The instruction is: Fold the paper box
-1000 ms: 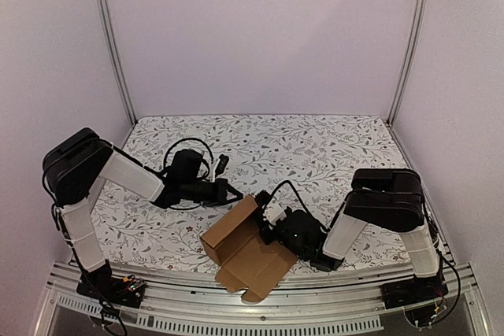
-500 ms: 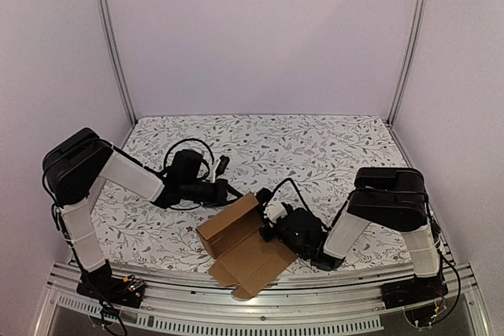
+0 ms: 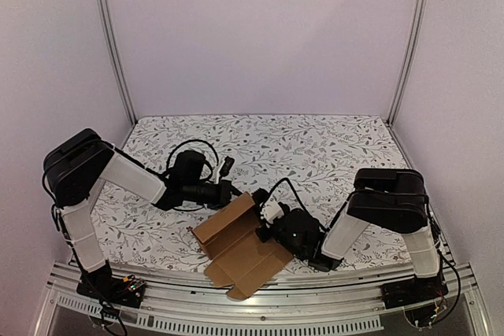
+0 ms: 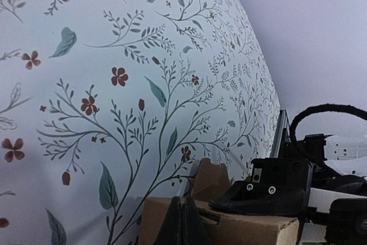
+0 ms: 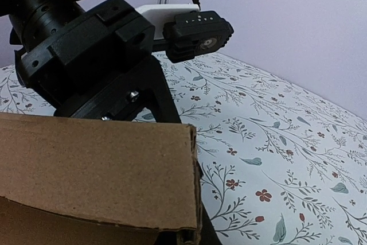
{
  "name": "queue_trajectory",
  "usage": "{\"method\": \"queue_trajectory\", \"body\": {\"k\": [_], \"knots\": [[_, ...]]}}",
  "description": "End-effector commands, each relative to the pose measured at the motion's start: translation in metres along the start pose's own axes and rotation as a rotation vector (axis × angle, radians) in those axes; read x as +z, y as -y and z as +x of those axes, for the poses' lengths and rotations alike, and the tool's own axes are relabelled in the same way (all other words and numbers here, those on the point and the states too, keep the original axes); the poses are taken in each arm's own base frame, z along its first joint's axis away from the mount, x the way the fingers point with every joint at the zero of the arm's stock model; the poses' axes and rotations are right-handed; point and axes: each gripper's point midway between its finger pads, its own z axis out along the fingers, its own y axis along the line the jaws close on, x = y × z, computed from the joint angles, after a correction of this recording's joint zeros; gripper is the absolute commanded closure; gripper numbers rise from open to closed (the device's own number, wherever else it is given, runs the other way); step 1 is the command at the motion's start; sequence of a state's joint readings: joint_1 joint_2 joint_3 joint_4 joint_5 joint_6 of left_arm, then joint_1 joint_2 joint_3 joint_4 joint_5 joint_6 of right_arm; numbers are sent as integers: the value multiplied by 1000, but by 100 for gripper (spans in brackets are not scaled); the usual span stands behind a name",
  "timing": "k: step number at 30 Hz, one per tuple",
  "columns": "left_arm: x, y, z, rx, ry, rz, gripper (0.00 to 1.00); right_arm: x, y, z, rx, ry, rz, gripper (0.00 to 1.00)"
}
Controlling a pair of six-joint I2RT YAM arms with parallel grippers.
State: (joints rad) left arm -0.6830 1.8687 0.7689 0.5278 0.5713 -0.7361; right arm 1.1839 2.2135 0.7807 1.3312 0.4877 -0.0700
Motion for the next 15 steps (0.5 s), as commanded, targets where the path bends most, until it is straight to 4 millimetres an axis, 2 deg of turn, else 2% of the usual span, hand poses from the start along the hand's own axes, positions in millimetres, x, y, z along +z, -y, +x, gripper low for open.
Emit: {"method": "queue_trajectory", "body": {"k": [1,4,8,11,15], "knots": [[6,28,4,33,-20,112,100,2,-6,5,-39,-26,-1,100],[7,39,6,54,-32,154,100,3,-5,7,-44,-35,10,100],[6,43,14,60,-55,172,100,4,-1,11,-53,-47,37,100],[1,37,23,55,-76,146,100,3,2,14,-66,-61,54,100],[-5,18,37,49,-116,42,100,2,5,15,-67,-61,67,100]]}}
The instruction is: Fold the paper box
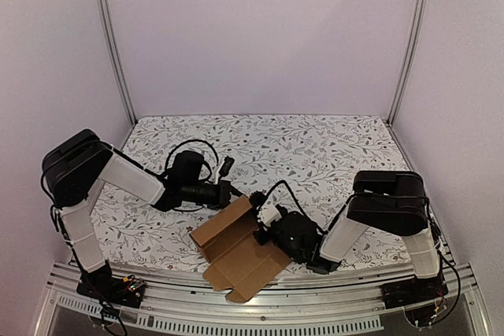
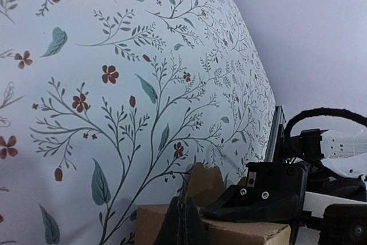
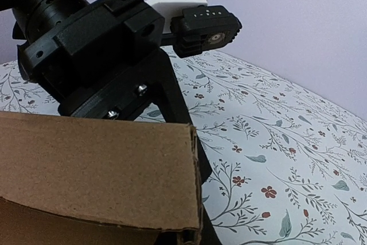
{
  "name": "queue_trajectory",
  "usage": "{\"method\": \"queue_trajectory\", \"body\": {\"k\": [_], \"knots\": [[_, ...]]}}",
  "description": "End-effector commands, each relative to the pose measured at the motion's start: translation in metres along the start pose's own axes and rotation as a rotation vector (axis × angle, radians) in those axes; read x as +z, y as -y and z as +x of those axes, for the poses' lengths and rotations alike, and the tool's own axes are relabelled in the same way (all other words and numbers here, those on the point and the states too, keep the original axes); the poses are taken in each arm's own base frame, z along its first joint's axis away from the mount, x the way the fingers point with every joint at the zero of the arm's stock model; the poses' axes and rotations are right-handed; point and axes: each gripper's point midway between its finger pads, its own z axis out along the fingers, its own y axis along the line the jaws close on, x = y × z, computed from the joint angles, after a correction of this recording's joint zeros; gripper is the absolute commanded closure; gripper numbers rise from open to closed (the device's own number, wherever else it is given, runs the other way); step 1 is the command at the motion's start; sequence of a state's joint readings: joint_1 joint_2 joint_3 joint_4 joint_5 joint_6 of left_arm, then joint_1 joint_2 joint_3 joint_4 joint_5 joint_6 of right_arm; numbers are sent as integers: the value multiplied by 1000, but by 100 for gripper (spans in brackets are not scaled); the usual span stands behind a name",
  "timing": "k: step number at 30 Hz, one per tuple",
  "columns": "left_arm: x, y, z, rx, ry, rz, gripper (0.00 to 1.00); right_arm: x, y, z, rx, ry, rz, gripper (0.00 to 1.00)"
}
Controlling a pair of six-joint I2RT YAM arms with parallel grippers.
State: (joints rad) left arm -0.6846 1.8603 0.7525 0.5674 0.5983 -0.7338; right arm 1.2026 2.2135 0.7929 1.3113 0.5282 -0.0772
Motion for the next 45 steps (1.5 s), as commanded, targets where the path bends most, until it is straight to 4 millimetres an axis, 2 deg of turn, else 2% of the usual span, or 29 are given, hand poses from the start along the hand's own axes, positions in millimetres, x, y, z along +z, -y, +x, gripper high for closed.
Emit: {"method": "queue_trajectory", "body": {"k": [1,4,7,13,19,24,30,34,36,38,45], "knots": [[-5,7,38,21,-123,-21,100,3,9,16,-55,-54,49,100],[-12,-2,41,14,-127,-72,100,3,8,16,-55,-54,50,100],[-18,0,39,15,-122,-84,100,3,8,16,-55,-56,50,100],[-22,20,36,38,-129,-11,100,3,9,17,-56,-61,51,100],[-21,49,44,62,-183,133,100,3,8,18,-55,-61,51,100],[-14,55,55,65,-227,195,100,3,10,19,-54,-65,57,100],[-5,62,57,49,-236,259,100,3,9,19,-52,-64,52,100],[-7,65,52,61,-219,261,100,3,10,19,-53,-64,56,100],[-9,63,51,67,-213,238,100,2,9,18,-55,-62,53,100],[-11,52,51,57,-214,181,98,2,9,19,-56,-63,52,100],[-34,3,36,19,-146,-72,75,1,10,15,-63,-63,48,100]]}}
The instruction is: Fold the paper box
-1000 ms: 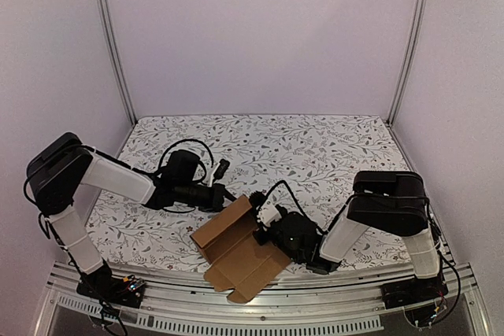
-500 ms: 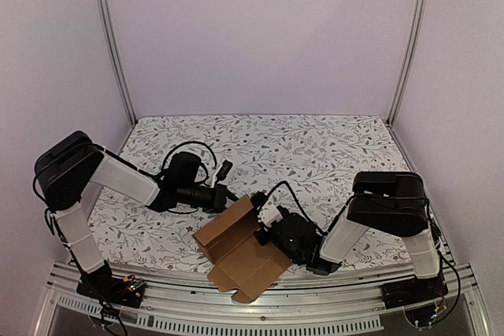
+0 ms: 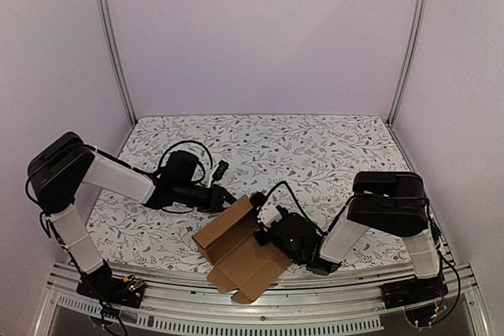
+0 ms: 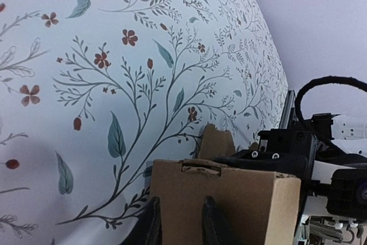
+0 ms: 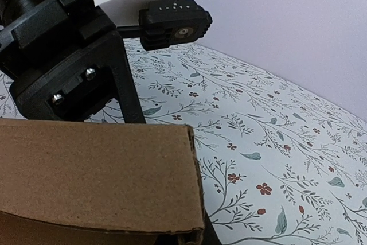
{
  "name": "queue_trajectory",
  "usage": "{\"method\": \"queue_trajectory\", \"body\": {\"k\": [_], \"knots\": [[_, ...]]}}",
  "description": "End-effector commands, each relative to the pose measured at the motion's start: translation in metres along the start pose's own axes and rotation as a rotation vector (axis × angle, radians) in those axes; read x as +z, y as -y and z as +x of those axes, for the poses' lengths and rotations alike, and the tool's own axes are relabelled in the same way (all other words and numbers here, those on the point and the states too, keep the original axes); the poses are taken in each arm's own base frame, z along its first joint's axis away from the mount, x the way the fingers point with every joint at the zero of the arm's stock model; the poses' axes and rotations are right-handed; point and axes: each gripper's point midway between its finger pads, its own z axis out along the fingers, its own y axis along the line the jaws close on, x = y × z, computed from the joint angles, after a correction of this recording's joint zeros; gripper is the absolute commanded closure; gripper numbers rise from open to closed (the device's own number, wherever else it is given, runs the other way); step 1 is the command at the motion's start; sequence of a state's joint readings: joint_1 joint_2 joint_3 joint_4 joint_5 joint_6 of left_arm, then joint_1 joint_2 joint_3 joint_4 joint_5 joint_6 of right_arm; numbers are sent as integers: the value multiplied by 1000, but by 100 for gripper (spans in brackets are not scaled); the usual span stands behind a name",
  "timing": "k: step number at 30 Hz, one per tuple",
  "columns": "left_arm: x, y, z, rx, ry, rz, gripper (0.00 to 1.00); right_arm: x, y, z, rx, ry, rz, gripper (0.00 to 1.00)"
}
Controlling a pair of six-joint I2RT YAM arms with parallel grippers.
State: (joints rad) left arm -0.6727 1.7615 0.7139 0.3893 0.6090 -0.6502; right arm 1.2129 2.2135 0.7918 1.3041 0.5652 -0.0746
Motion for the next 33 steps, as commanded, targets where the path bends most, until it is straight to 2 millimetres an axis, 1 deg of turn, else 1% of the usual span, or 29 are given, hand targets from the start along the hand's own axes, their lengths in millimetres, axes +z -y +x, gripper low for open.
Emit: {"method": "queue_trajectory", "body": {"k": [1,3,5,7,11,12,14,16,20,22,25,26,28,29,30,32,33], "knots": [[-18,2,14,10,-62,-48,72,3,8,12,-64,-54,20,100],[-26,-10,11,0,-50,-124,68,3,7,12,-67,-55,17,100],[-35,-20,6,-2,-38,-209,65,3,6,10,-70,-55,10,100],[-46,-27,6,-9,-49,-297,63,4,5,8,-74,-59,5,100],[-69,-23,-5,19,-20,-391,60,6,3,5,-97,-79,-6,100],[-75,-23,-8,29,-8,-420,60,6,3,1,-98,-75,-7,99],[-89,-20,-14,37,22,-464,59,6,3,-3,-109,-80,-9,93],[-100,-12,-20,36,64,-466,58,6,2,-8,-127,-92,-20,87],[-115,12,-26,45,118,-411,55,4,2,-17,-135,-103,-28,70],[-121,24,-27,59,128,-381,53,2,4,-23,-137,-108,-30,64],[-124,35,-21,74,92,-369,50,-3,4,-23,-144,-130,-49,54],[-124,37,-18,85,77,-373,48,-6,5,-27,-140,-131,-57,51],[-123,41,-12,107,54,-394,47,-14,6,-24,-138,-159,-81,46],[-123,42,-9,119,44,-410,47,-19,6,-27,-137,-171,-95,43],[-123,44,-7,136,34,-428,46,-23,6,-23,-141,-197,-109,39],[-122,45,-3,169,11,-475,42,-33,8,-22,-133,-239,-133,32],[-121,46,-1,189,3,-500,40,-39,8,-29,-119,-243,-153,29]]}}
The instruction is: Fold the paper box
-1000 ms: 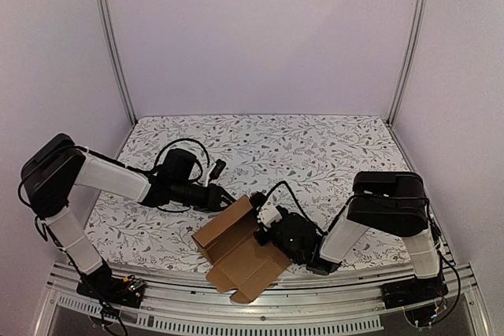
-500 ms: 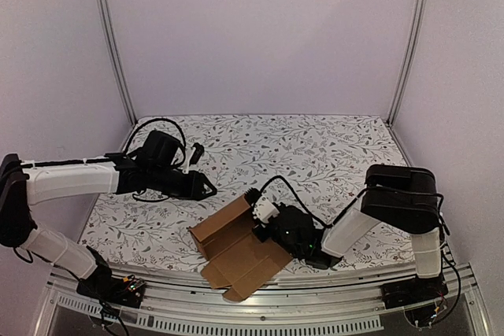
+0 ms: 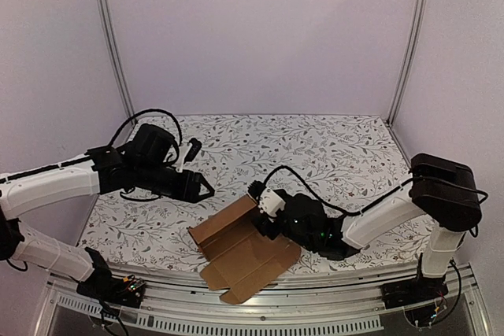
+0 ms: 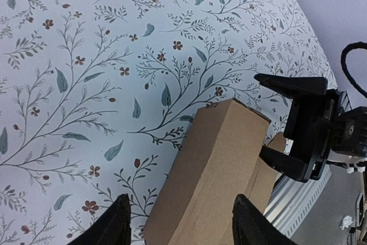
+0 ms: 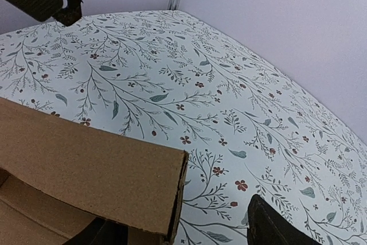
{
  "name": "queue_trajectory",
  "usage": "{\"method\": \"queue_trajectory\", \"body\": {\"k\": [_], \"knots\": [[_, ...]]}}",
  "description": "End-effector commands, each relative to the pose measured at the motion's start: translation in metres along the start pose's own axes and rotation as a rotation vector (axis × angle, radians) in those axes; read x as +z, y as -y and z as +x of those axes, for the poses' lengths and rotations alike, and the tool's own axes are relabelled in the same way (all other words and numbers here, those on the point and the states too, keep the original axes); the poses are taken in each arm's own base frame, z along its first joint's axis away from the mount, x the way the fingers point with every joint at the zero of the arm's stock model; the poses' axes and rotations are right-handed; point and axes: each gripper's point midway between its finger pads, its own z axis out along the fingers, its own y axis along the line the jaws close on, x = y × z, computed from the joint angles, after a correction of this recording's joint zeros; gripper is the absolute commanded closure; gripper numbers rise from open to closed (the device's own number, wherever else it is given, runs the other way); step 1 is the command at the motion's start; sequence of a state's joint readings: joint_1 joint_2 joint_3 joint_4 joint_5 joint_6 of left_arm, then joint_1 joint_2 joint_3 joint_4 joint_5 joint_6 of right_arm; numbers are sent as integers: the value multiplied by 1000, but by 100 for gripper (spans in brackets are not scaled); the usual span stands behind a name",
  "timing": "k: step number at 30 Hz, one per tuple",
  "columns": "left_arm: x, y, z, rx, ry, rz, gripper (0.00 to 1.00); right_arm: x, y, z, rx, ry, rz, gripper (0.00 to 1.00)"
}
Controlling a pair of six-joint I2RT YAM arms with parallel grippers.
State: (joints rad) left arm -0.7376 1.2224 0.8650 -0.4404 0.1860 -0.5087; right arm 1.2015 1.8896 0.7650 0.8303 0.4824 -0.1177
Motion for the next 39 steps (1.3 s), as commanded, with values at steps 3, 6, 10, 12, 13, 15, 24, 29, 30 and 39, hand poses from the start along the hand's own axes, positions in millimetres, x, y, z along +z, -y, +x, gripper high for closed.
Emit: {"method": "queue_trajectory", "body": {"k": [3,6,10,12,13,15,24,29,30,39], "knots": [[-4,6,13,136,-59,-163,39,-38,-4,7,3,-140,-151,20],[0,14,13,174,-72,-182,39,-54,-6,13,-8,-220,-207,16],[13,26,20,231,-114,-204,39,-73,-3,22,-7,-298,-241,12],[18,30,22,260,-129,-221,39,-81,-3,28,15,-334,-252,11],[20,32,23,272,-135,-224,39,-84,-3,29,21,-350,-259,11],[24,37,26,295,-153,-226,39,-91,-1,36,52,-392,-254,10],[33,51,39,450,-203,-300,32,-127,4,67,316,-577,-275,1],[43,46,45,516,-241,-382,30,-139,-1,74,466,-652,-283,7],[44,46,46,520,-244,-386,30,-141,-2,76,481,-672,-282,11],[48,48,49,530,-247,-371,30,-146,-21,95,652,-808,-311,36]]}}
